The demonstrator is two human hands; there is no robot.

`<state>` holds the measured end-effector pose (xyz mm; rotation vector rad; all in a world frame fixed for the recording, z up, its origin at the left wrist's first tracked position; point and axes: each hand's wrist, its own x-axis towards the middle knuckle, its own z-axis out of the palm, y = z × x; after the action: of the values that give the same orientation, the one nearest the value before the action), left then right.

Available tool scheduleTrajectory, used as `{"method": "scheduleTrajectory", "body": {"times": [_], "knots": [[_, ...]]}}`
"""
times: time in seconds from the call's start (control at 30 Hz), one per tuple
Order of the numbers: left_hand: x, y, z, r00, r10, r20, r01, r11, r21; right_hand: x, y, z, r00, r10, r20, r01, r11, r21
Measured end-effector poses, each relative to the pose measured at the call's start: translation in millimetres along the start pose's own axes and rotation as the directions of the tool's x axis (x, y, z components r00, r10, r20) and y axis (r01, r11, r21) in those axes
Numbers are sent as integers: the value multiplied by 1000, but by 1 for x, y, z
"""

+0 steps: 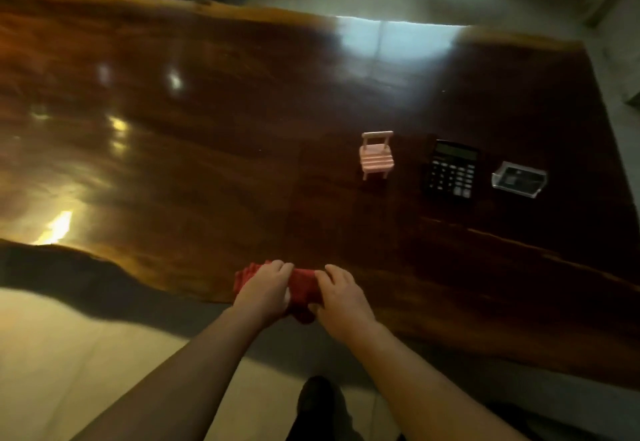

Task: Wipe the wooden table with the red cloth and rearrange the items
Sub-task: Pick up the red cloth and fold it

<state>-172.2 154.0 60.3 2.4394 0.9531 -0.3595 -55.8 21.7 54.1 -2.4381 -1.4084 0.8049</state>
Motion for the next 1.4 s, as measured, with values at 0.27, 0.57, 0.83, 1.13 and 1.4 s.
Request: {"method": "scheduleTrajectory", "body": {"times": [0.27,0.57,0.83,1.13,1.4], "knots": [[-15,-53,22,999,47,24,-49,990,134,33,-58,45,997,-62,47,66,995,-78],[6,10,47,989,112,-92,-91,974,207,18,12,40,996,-7,-88,0,997,-81],[29,115,80,976,216,16,-213,942,260,-26,111,11,978,105,-178,-118,991,-67],[35,206,120,961,258,96,-275,916,293,-71,195,-9,961,176,-214,-184,983,-15],[32,286,145,898,385,215,-437,843,313,-130,252,-29,939,277,-202,-282,959,4]]}}
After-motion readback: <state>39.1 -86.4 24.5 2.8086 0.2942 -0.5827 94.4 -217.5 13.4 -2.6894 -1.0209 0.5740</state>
